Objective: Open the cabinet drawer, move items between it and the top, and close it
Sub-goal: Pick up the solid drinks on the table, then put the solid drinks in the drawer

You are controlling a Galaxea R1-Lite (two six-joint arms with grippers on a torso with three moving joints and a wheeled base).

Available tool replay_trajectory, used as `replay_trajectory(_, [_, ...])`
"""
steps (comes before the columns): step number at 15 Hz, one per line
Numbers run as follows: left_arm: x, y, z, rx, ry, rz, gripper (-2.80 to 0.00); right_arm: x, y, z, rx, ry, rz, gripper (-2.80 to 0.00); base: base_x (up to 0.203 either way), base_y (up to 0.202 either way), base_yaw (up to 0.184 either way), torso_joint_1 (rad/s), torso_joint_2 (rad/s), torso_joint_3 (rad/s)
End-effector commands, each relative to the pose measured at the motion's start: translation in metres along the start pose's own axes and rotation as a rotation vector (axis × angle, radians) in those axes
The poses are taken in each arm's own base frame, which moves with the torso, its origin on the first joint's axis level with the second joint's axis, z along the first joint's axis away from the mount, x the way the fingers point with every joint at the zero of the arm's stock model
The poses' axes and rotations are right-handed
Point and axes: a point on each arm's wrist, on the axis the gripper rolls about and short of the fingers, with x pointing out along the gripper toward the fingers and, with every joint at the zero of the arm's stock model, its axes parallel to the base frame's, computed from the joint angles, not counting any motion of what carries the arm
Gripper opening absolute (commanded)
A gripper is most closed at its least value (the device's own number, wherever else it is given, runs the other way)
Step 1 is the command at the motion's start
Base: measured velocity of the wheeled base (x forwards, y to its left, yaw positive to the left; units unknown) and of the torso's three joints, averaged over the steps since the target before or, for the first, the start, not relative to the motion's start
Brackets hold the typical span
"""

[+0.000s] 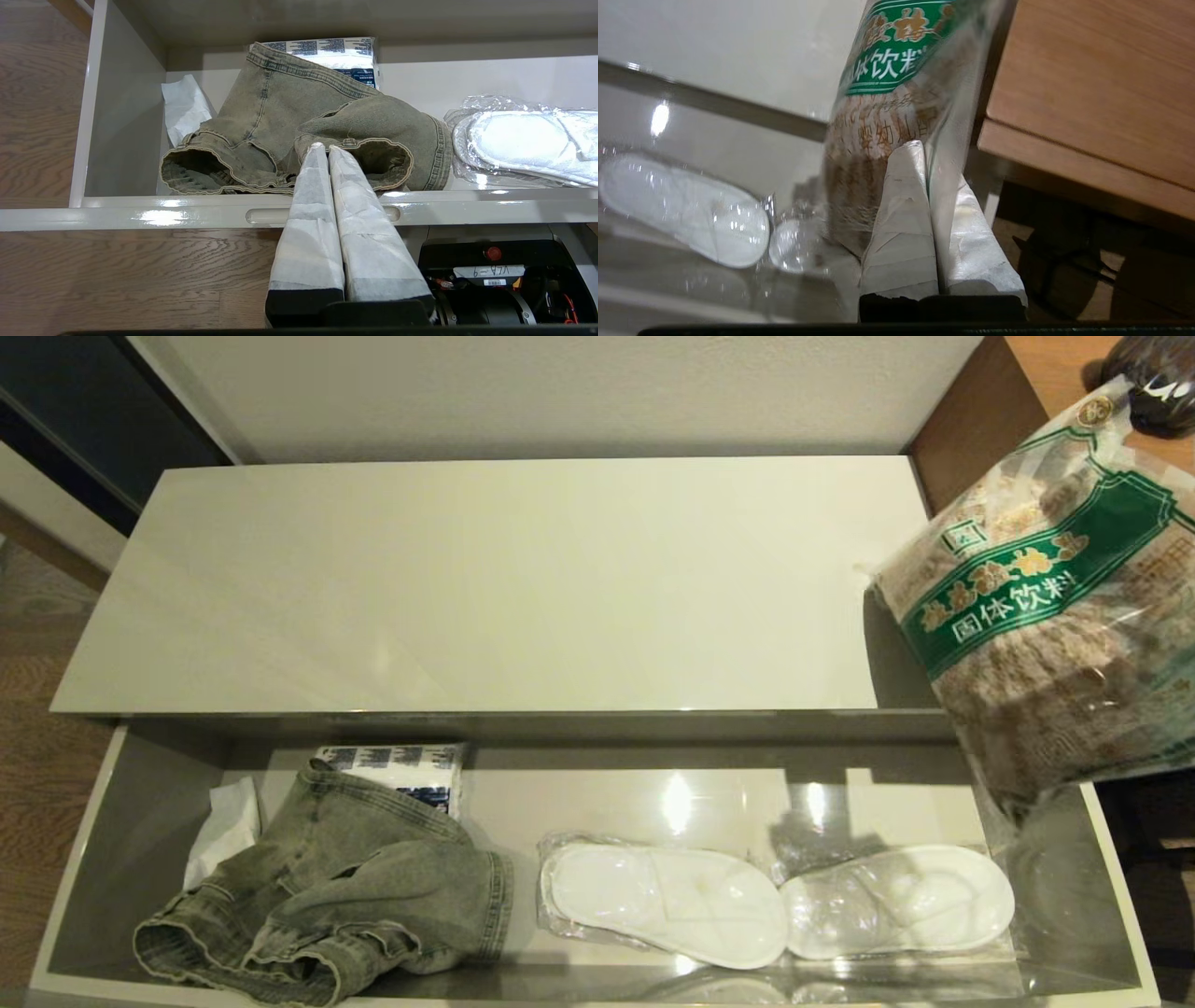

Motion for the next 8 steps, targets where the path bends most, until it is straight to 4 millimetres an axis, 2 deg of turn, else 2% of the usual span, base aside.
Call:
replay_trajectory(1, [0.000,0.000,0.000,0.000,0.001,0.000,-2.80,-0.039,-0.012,-0.011,-0.013,-0.006,0.015,-2.80,0.000,0.000,0.000,0.000,0.00,0.000])
replay_trajectory(3, [0.000,0.000,0.000,0.000,0.001,0.000,-2.80,-0.063,-0.020,-0.025,-0.045,0.027,0.036,-2.80,0.000,0.000,0.000,0.000,0.00,0.000])
replay_trajectory(8, [0.000,0.000,0.000,0.000,0.001,0.000,-2.80,-0.106,-0.032,-0.054,-0.115,0.050,0.053,-2.80,0.000,0.000,0.000,0.000,0.00,0.000])
